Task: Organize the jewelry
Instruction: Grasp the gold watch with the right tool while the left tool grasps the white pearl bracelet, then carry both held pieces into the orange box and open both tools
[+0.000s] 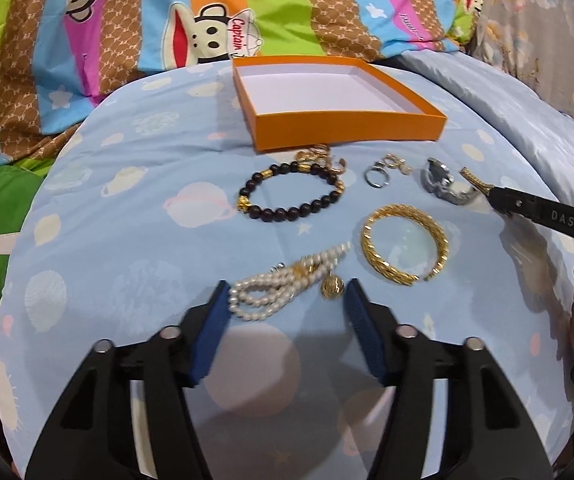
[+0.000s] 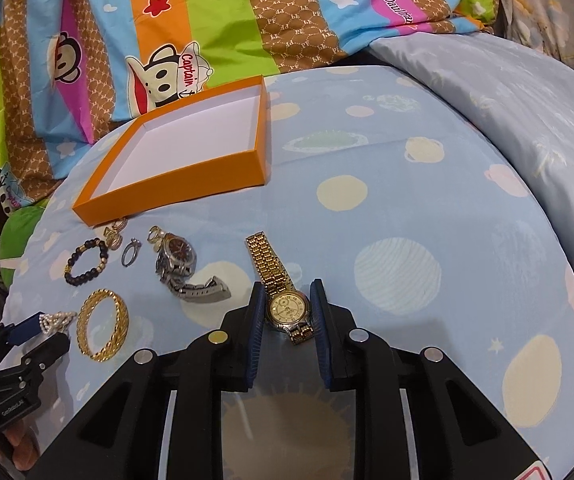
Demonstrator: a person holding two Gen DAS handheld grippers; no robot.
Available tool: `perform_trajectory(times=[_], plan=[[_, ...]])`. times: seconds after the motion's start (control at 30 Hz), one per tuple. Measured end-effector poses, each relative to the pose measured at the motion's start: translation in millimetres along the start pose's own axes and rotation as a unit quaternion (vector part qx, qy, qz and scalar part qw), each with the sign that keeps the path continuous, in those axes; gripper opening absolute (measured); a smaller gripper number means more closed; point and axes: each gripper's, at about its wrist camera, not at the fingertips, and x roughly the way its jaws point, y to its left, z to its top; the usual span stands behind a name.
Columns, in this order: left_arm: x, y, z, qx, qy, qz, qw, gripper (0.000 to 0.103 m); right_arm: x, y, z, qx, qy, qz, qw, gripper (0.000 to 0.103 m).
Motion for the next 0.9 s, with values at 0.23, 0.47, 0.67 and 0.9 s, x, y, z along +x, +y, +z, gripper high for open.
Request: perform_trajectory(times=[0.23,0.47,0.67,0.9], plan=[[-11,-6,-11,-0.012,0.0,-0.016,0.9998,0.029,-6,2,-6,0.001,0.001,0.003,1.0,0.021],[0,-7,1,-0.022,-0.008,0.01,0.9997,0.039,-7,2,-10,0.002,0.002,0.004,1.0,0.021],[1,-15,2,0.0,-0.009,-0.002,1.0,0.02,-10,2,-10,0.003,-0.003,0.009,1.0,0.021],[-19,-12,1,-0.018,-0.017,-0.039,0.9989,0.014,-38,8,-2,-0.005,-0.037,0.016,0.999,0.021]])
